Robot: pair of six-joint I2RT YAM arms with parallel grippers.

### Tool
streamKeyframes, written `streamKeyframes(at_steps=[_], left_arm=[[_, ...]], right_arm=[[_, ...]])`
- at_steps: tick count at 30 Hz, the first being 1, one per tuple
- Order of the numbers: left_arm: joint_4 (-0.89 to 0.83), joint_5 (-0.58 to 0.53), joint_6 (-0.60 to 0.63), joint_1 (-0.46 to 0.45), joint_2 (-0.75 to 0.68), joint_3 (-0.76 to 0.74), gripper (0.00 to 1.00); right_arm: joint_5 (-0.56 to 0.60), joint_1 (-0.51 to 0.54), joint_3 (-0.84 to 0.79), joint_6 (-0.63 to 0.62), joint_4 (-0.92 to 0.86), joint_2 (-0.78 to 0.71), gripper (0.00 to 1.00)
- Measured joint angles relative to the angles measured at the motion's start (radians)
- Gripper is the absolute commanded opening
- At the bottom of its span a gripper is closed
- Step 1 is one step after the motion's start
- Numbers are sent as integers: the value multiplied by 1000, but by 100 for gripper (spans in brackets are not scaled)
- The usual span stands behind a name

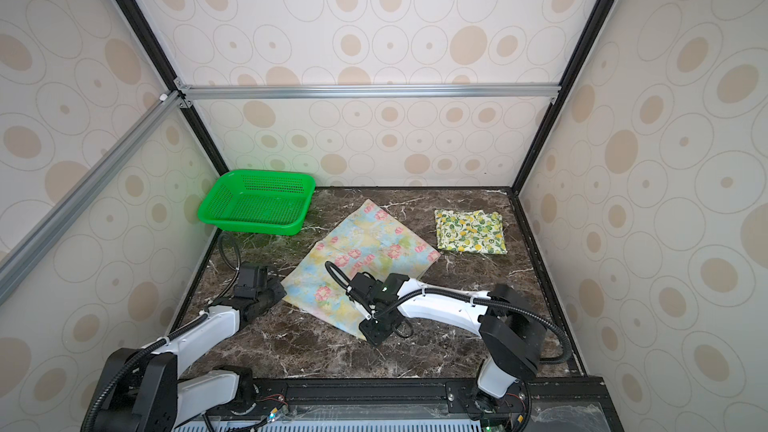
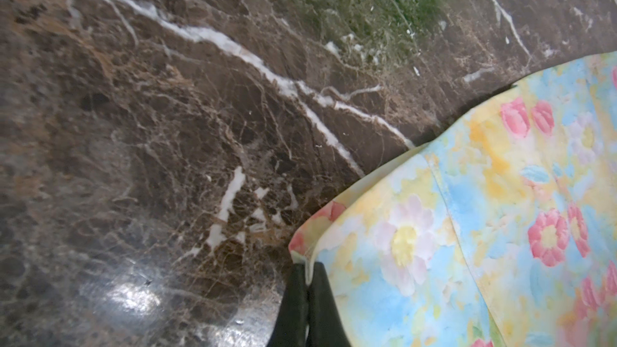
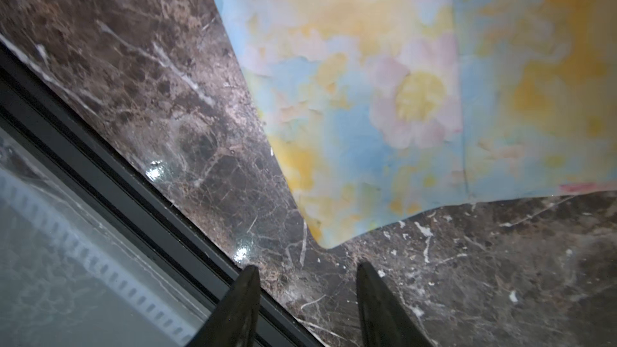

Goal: Fold and stack the skirts

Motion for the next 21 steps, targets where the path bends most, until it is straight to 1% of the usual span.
streamKeyframes(at_steps=[4, 9, 13, 21], left_arm=[[0, 1, 0, 1, 0, -7, 0], [0, 2, 0, 6, 0, -8, 0], [0, 4, 0, 11, -1, -8, 0], [0, 10, 3, 24, -1, -15, 0]], right_arm=[[53, 43, 2, -32, 9, 21, 50], [88, 60, 2, -69, 34, 62, 48], [98, 60, 2, -97, 59, 85, 46], [101, 62, 2, -128, 79, 121, 46]])
